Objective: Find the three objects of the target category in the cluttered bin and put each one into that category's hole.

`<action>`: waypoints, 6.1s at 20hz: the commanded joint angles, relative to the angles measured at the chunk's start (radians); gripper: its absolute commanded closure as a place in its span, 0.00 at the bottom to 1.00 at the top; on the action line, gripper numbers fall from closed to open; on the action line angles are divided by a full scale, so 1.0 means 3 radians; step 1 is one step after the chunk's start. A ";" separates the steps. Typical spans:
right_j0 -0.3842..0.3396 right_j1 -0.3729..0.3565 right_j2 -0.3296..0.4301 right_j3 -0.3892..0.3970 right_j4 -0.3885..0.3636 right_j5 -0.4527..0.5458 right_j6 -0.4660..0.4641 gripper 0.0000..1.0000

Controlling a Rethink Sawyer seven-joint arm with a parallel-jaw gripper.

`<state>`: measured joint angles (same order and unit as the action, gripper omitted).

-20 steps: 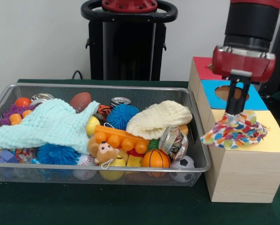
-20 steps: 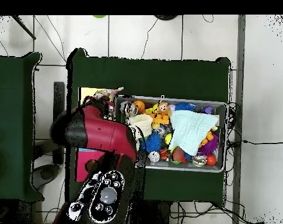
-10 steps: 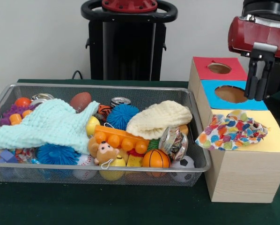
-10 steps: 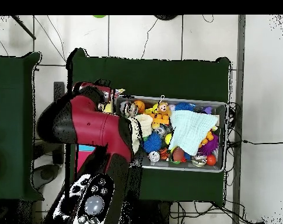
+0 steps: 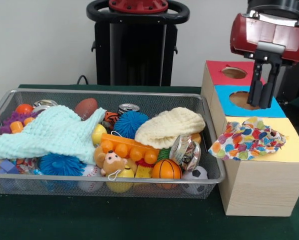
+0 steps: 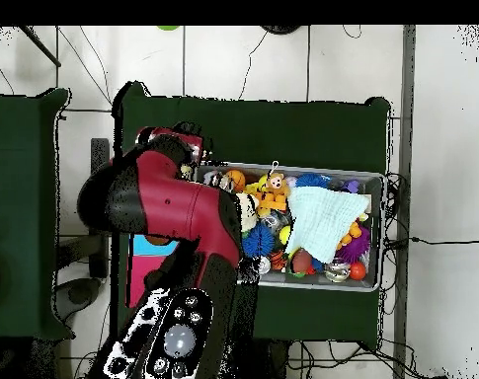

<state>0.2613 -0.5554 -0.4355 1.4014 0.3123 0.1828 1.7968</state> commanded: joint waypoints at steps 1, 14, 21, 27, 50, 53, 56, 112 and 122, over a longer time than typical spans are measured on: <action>-0.0212 0.0227 0.0232 -0.0057 -0.0287 -0.0393 0.0331 1.00; -0.0266 0.0409 0.0378 0.0048 -0.0131 -0.0584 0.0483 1.00; -0.0272 0.0434 0.0438 0.0131 -0.0087 -0.0535 0.0540 1.00; -0.0253 0.0440 0.0496 0.0229 -0.0054 -0.0558 0.0618 1.00; -0.0195 0.0419 0.0644 0.0432 0.0082 -0.0403 0.0746 1.00; -0.0166 0.0455 0.0608 0.0432 0.0101 -0.0378 0.0753 1.00; -0.0128 0.0521 0.0545 0.0423 0.0128 -0.0340 0.0759 1.00; -0.0786 0.0341 0.2054 0.1282 0.0588 -0.0648 0.1005 1.00; -0.0830 0.0313 0.2182 0.1380 0.0734 -0.0586 0.1063 1.00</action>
<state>-0.0091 -0.5720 -0.0089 1.7176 0.4781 0.0331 1.7968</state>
